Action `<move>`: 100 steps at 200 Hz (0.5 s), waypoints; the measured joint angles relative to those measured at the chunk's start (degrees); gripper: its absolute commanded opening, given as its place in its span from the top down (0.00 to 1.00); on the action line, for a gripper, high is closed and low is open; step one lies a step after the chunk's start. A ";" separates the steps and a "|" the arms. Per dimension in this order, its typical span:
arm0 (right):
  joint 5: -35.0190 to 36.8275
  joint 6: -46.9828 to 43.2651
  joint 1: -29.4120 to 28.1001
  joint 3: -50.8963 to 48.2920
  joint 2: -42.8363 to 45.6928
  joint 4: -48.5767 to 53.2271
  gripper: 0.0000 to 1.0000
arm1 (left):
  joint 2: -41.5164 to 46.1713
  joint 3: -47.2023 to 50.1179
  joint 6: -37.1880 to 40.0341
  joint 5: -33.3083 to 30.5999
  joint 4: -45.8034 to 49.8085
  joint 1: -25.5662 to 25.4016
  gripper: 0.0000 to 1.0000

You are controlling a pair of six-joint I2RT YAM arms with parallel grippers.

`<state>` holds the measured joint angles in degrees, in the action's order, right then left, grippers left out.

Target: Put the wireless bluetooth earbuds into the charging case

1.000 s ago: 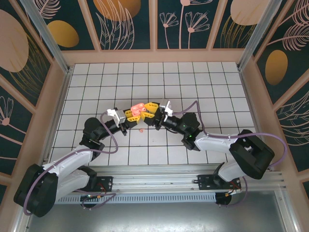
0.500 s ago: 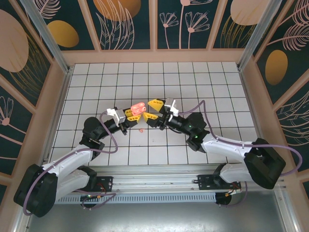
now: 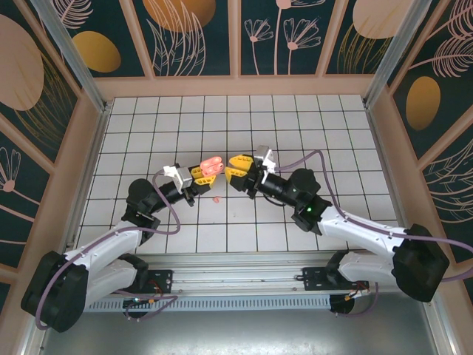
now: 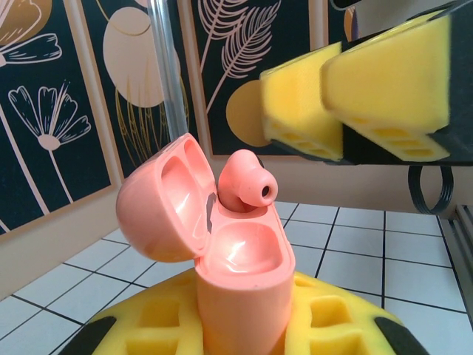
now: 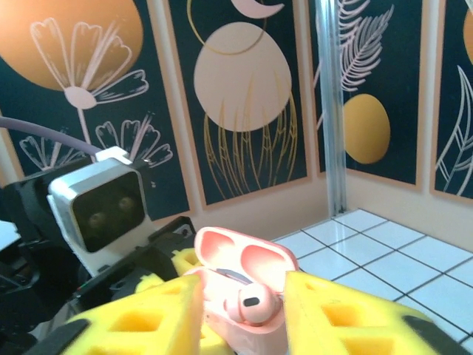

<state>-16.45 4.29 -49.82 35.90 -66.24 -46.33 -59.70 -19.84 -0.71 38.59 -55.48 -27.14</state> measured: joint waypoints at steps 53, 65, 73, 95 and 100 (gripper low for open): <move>2.78 -0.13 0.22 2.80 -4.17 0.72 0.56 | -0.02 -0.66 0.00 0.13 0.00 0.00 0.91; 2.93 -0.11 0.28 3.19 -5.05 0.68 0.56 | -0.02 -0.66 0.00 0.00 0.22 0.02 0.91; 2.91 -0.09 0.26 3.45 -5.57 0.63 0.56 | -0.07 -0.66 0.00 -0.13 0.39 0.02 0.91; 2.80 0.11 0.26 4.00 -6.43 0.50 0.57 | -0.07 -0.66 0.00 -0.22 0.72 0.02 0.91; 2.73 0.11 0.26 4.13 -6.56 0.50 0.57 | -0.07 -0.66 0.00 -0.22 0.76 0.02 0.91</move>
<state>-13.72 4.40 -49.56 40.03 -72.79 -45.82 -59.77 -20.49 -0.71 38.37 -54.72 -27.11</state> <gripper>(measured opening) 0.436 0.178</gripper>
